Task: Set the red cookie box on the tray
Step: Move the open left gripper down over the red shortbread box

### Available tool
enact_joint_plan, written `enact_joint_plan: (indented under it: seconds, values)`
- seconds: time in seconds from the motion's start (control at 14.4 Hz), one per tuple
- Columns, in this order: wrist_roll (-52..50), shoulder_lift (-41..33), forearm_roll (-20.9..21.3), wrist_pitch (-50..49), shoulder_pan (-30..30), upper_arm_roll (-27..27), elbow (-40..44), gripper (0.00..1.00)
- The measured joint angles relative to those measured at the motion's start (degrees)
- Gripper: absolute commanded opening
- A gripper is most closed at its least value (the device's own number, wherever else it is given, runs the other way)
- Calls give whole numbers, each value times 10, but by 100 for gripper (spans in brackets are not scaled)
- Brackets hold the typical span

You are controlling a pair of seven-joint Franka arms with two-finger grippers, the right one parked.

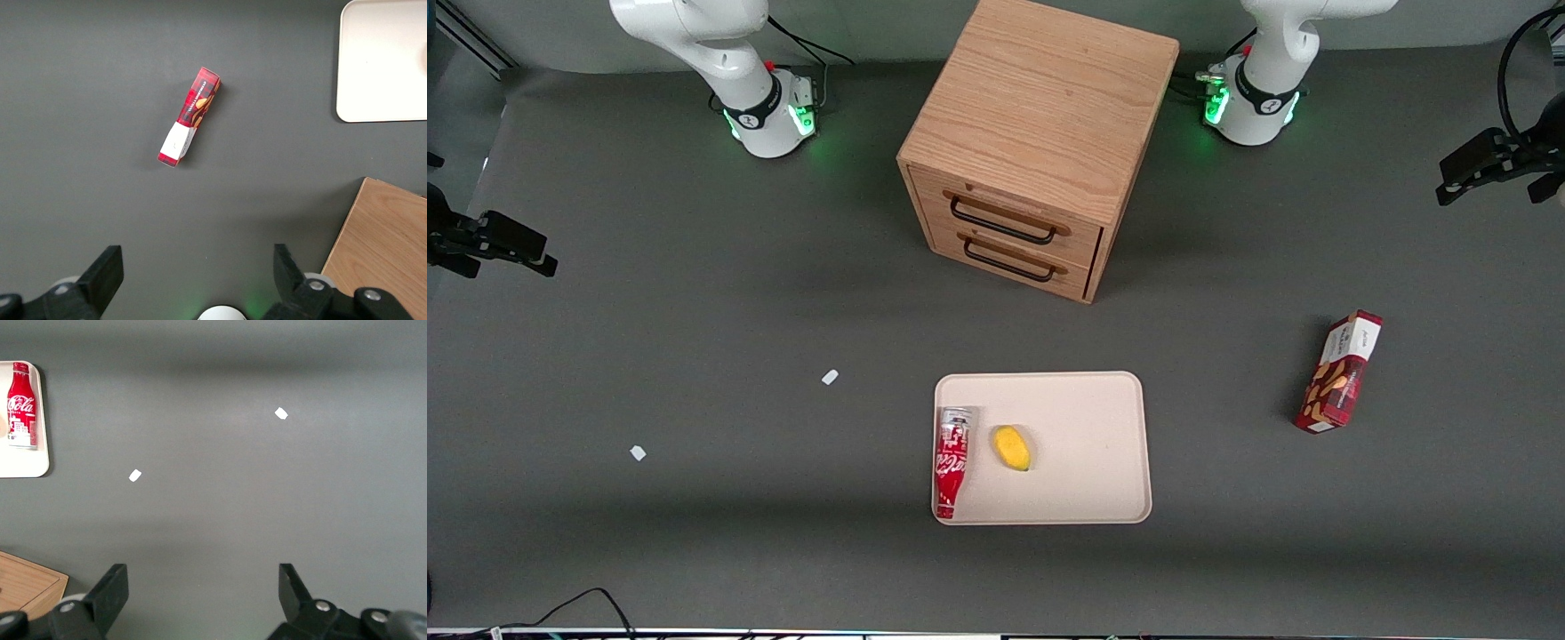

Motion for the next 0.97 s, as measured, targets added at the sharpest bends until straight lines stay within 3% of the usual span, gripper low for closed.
enact_joint_plan:
  seconds: [0.49,0.97]
  values:
    - [1,10,0,21,0,0,-6,100]
    - [90,117,8,97,1,14,-12,100]
